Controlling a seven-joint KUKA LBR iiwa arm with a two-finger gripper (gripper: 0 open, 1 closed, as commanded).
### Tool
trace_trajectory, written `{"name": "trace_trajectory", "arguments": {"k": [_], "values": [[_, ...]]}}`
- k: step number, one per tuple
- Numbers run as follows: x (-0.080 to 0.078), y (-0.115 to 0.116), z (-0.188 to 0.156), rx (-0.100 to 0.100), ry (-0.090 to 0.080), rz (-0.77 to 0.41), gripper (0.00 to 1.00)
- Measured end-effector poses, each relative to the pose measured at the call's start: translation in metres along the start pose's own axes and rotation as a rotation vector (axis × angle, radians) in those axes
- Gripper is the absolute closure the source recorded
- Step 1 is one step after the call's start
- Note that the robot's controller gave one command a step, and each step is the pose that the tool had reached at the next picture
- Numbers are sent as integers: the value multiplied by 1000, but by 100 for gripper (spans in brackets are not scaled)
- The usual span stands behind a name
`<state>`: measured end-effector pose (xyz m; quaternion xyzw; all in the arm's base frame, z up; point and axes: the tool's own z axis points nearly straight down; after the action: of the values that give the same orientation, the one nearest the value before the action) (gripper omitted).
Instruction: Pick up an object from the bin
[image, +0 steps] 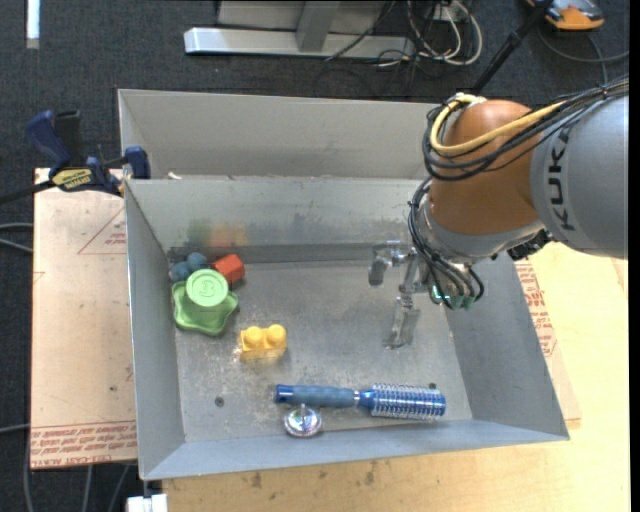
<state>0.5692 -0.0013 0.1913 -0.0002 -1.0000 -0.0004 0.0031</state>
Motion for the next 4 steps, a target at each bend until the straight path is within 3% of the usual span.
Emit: {"name": "trace_trajectory", "arguments": {"k": [1,2,3,4], "values": [[85,4,123,-2,-17,29,0],[70,17,91,1,-10,-367,0],[83,-3,81,1,-6,-309,0],[61,11,123,-1,-6,-106,0]]}}
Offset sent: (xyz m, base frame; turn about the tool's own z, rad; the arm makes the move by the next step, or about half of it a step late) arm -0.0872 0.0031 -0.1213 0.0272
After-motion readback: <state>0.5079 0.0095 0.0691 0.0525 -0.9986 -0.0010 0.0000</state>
